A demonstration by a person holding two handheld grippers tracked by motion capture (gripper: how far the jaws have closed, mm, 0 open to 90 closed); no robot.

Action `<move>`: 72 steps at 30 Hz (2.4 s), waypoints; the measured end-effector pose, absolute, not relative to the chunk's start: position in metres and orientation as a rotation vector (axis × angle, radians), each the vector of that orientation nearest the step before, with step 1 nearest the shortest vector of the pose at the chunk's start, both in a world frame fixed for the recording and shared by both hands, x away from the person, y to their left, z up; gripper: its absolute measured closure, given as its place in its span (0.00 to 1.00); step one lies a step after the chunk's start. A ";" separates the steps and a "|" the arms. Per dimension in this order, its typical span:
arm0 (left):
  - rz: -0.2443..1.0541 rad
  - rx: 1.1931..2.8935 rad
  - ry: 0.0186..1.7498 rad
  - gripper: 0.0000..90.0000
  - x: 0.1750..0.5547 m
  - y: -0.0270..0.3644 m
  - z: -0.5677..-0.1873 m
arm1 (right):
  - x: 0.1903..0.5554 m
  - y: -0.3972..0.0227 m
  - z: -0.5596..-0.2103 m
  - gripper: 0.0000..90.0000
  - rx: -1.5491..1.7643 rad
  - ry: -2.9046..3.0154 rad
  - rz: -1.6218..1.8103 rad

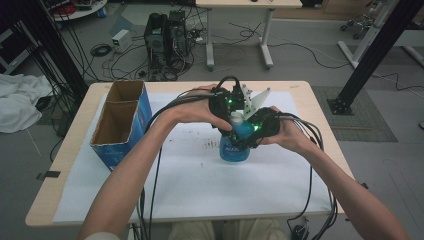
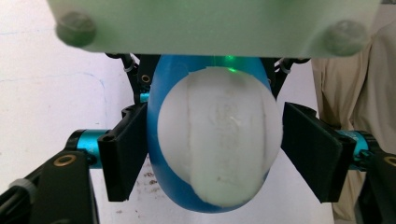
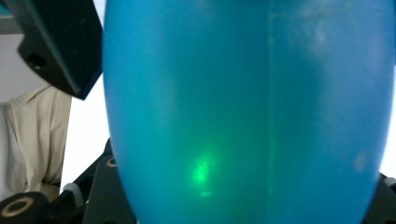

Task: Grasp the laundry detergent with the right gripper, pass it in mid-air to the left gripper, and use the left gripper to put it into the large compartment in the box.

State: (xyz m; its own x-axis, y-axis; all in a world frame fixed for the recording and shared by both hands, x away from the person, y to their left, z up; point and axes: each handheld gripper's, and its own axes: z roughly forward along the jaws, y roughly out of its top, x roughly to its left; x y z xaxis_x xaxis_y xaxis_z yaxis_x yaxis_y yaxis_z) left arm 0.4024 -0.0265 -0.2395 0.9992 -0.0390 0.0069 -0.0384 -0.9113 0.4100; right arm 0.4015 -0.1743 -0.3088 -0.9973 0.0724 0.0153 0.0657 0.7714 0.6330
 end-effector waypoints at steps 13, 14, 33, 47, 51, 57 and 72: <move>-0.005 2.714 -0.056 0.34 0.402 -0.027 -0.241 | 0.401 -0.174 -0.309 0.49 0.116 2.946 1.049; -0.006 2.715 -0.051 0.34 0.402 -0.027 -0.242 | 0.401 -0.173 -0.310 0.49 0.113 2.950 1.038; 0.011 2.713 -0.022 0.42 0.400 -0.029 -0.243 | 0.400 -0.172 -0.311 0.49 0.119 2.960 1.053; 0.000 2.761 -0.003 0.42 0.399 -0.034 -0.247 | 0.401 -0.173 -0.320 0.48 0.107 2.971 1.085; -0.003 2.761 0.000 0.42 0.399 -0.034 -0.247 | 0.400 -0.173 -0.322 0.47 0.111 2.976 1.096; -0.001 2.756 0.004 0.42 0.398 -0.034 -0.248 | 0.400 -0.173 -0.322 0.44 0.108 2.974 1.097; -0.004 2.753 0.001 0.42 0.398 -0.032 -0.246 | 0.399 -0.171 -0.323 0.35 0.122 2.971 1.100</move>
